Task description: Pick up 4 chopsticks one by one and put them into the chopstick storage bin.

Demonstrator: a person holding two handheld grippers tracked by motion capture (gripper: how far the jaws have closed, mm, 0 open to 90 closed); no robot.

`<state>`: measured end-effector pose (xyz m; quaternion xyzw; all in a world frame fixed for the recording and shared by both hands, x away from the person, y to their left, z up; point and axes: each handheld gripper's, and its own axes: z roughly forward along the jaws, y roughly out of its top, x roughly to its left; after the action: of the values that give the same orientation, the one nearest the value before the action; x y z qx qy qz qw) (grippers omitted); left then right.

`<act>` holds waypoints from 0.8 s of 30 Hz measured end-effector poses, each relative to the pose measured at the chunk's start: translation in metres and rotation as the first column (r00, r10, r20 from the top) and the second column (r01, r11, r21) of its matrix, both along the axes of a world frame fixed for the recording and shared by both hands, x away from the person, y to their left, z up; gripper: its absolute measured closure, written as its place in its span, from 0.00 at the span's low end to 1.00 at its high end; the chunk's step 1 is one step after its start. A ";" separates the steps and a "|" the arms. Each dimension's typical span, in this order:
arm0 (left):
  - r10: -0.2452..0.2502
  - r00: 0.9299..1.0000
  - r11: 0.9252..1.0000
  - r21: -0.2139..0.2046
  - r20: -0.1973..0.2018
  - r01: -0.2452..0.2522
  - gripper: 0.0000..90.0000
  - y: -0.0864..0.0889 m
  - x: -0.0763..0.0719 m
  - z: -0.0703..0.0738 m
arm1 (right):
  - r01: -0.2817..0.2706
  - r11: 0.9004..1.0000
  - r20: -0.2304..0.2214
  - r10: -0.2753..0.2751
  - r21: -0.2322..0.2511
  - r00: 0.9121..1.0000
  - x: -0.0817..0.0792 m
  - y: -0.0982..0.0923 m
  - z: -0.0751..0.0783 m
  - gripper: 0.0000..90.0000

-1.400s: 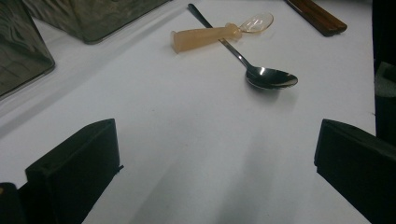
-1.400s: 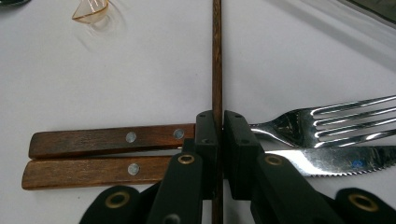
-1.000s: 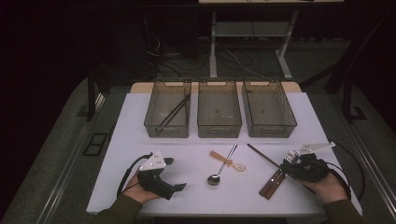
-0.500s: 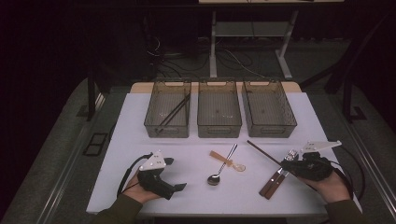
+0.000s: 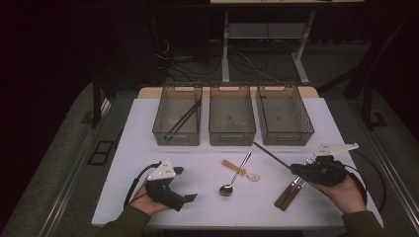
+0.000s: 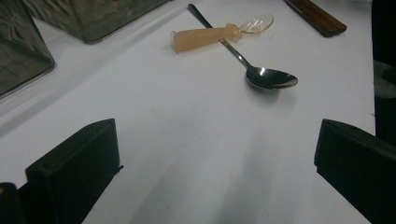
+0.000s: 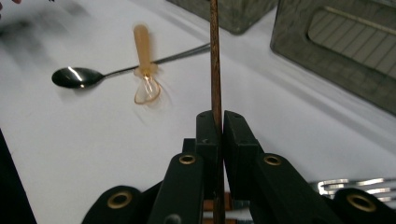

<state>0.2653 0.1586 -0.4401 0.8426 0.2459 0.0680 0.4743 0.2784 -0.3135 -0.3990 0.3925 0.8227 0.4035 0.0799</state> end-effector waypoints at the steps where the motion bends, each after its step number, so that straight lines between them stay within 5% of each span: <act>1: 0.001 1.000 1.000 0.001 0.000 -0.001 0.00 0.000 0.000 0.000 | 0.000 1.000 -0.004 0.000 0.003 1.000 0.001 0.002 0.002 0.94; 24: -0.008 1.000 1.000 0.005 0.009 0.008 0.00 0.000 0.001 0.000 | -0.061 0.998 0.036 0.060 0.025 0.998 0.031 0.058 0.025 0.94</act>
<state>0.2660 0.1588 -0.4399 0.8445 0.2401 0.0704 0.4735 0.3094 -0.2552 -0.3738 0.3613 0.8273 0.4233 0.0770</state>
